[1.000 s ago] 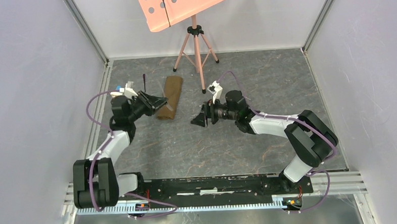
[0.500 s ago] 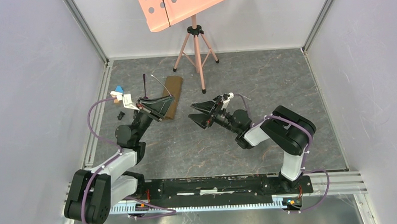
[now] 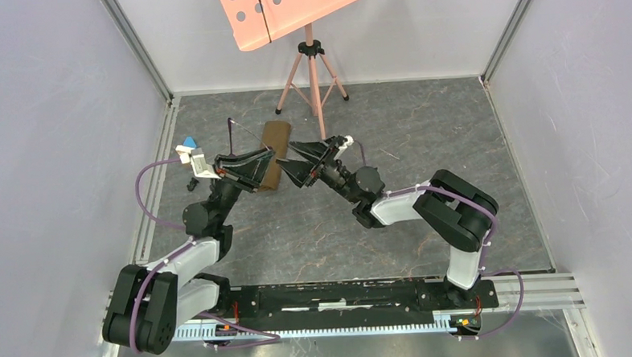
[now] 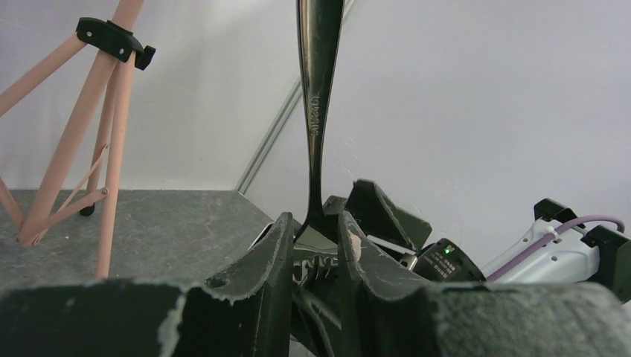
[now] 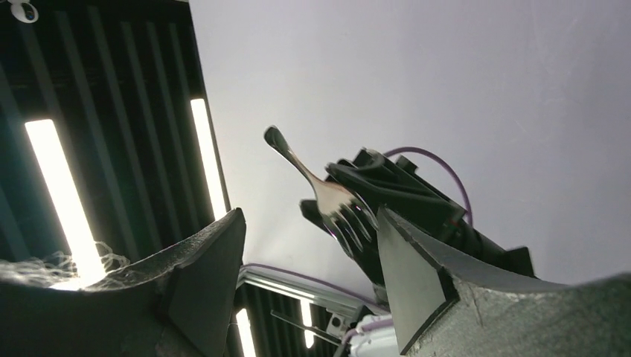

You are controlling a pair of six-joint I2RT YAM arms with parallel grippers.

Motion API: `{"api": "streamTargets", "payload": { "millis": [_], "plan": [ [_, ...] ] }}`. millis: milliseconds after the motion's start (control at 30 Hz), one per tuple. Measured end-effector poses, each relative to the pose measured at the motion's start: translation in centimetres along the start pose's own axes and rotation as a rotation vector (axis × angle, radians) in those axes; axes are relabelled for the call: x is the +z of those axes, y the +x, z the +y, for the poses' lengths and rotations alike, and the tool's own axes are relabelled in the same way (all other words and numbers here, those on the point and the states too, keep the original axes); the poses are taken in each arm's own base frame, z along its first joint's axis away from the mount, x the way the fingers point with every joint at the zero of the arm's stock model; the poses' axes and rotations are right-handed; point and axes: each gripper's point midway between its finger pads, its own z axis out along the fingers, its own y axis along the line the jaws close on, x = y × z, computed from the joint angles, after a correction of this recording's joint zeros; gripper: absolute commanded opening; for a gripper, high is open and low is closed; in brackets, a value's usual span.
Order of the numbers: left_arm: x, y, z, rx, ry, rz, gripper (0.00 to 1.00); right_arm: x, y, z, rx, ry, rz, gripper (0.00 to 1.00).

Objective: Fold the napkin into a case and place the utensils inside
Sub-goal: Pass from the left arm to the right

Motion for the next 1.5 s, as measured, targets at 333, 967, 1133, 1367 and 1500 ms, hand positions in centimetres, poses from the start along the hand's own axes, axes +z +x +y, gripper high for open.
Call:
{"api": "streamTargets", "payload": {
  "millis": [333,967,1133,1367,1500],
  "plan": [
    [0.1,-0.2,-0.2,0.056,0.009,-0.016,0.21,2.2,0.6,-0.3,0.032,0.007,-0.01,0.4],
    [-0.8,0.4,0.2,0.15,0.001,0.001,0.83,2.2,-1.9,-2.0,-0.011,0.061,-0.063,0.0],
    [-2.1,0.5,-0.4,0.091,-0.047,0.025,0.99,1.8,-7.2,-1.7,-0.234,0.087,-0.153,0.0],
    [-4.5,0.7,-1.4,-0.017,-0.236,0.187,1.0,0.2,-13.2,-0.1,-0.82,0.199,-0.141,0.0],
    [-5.0,0.1,-1.9,-0.056,-0.365,0.301,0.98,0.3,-11.7,-0.4,-1.228,0.244,0.098,0.0]
  ]
}}
